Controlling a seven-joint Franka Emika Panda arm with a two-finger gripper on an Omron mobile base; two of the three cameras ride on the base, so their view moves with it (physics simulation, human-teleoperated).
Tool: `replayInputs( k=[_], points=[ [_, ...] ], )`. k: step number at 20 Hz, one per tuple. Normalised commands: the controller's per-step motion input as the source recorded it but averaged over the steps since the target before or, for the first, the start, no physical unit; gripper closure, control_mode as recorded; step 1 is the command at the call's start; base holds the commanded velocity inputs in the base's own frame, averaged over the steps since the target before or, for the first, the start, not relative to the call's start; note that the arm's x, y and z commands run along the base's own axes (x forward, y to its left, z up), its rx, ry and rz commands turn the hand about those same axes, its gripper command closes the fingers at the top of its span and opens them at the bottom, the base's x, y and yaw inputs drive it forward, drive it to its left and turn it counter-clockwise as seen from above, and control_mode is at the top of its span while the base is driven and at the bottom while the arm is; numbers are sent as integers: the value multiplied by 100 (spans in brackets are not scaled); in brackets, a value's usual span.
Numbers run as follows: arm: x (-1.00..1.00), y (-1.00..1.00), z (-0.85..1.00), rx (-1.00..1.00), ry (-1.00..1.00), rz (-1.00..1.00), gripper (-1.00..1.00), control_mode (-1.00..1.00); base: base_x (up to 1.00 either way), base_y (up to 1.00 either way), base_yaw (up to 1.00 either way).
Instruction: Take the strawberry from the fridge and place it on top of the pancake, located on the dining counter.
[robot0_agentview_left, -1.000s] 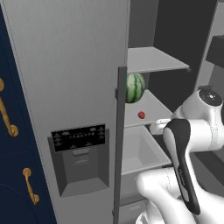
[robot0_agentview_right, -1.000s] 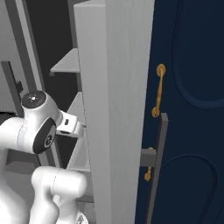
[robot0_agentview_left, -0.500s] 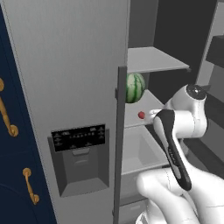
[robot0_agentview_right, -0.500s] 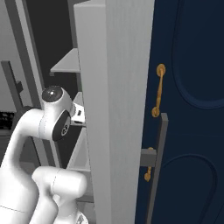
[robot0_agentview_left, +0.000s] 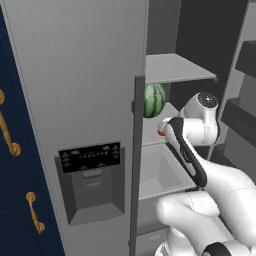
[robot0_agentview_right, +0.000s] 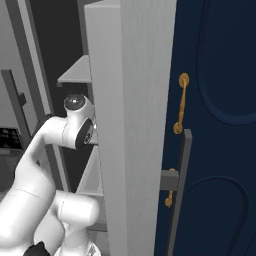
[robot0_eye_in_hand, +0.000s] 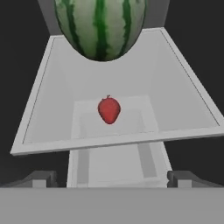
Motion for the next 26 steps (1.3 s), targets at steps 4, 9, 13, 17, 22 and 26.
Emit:
replayInputs(
  k=[4,9,13,17,22,26],
  points=[
    [66,-2,-28,0,0,0,-100,-100,0,0,0],
    [41,-3,-30,0,3,0,-100,-100,0,0,0],
    [34,4,-29,0,7,0,-100,-100,0,0,0],
    [38,0,-27,0,9,0,-100,-100,0,0,0],
    [31,2,-13,0,11,0,-100,-100,0,0,0],
    [30,1,-8,0,12,0,-100,-100,0,0,0]
  ],
)
